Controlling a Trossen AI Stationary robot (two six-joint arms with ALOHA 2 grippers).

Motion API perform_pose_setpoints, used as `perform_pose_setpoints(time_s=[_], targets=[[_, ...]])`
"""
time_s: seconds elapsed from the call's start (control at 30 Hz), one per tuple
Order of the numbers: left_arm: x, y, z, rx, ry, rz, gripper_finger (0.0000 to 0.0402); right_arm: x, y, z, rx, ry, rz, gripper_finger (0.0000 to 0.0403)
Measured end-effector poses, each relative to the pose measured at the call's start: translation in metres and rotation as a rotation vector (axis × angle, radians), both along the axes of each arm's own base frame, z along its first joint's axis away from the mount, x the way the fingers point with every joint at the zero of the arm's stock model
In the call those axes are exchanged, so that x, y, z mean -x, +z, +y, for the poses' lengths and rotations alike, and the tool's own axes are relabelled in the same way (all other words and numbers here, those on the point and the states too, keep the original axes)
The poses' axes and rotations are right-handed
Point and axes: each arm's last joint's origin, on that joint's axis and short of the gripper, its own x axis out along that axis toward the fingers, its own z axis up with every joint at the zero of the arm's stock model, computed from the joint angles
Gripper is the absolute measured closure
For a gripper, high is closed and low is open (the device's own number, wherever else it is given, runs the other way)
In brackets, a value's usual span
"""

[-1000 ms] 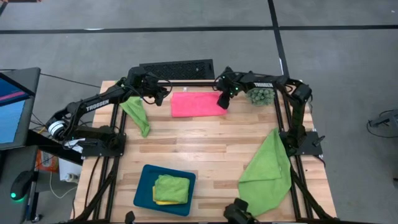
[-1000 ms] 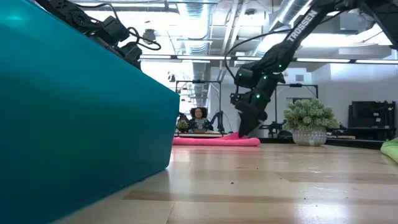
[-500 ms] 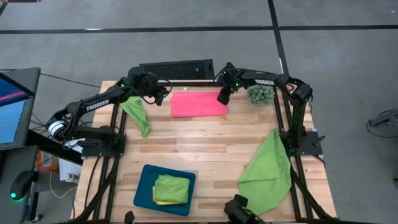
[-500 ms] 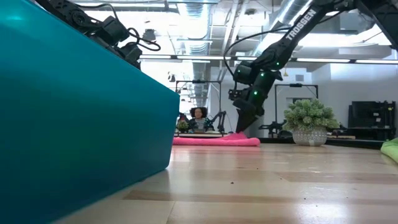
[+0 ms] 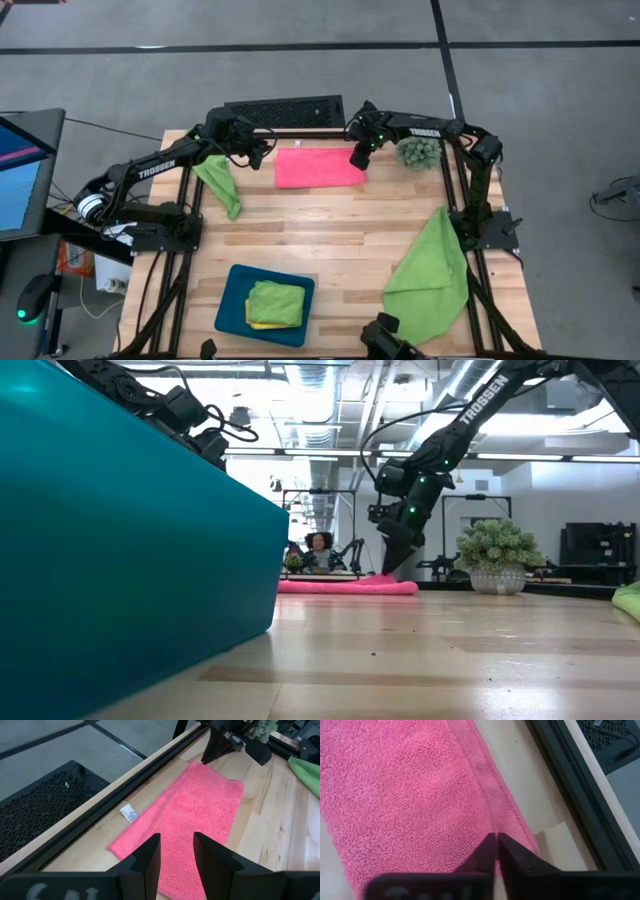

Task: Fold microfiber towels
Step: Fold the pink microfiber towel

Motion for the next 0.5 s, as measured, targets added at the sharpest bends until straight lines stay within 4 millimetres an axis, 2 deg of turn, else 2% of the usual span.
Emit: perform_pose_setpoints(time_s=[0.07, 0.1, 0.5], targets=[[0.0001, 0.0, 0.0001, 0.0, 0.0, 0.0, 0.0294, 0.0, 0.0, 0.0, 0.0, 0.0, 0.001, 0.0385], [0.0001, 0.0, 0.0001, 0.0, 0.001, 0.0, 0.0294, 0.0, 0.0, 0.0, 0.0, -0.001, 0.001, 0.039], [0.0017, -0.0037, -0.002, 0.038, 0.002, 0.03, 0.0294, 0.005, 0.008, -0.0052, 0.021, -0.115, -0.012, 0.0398]])
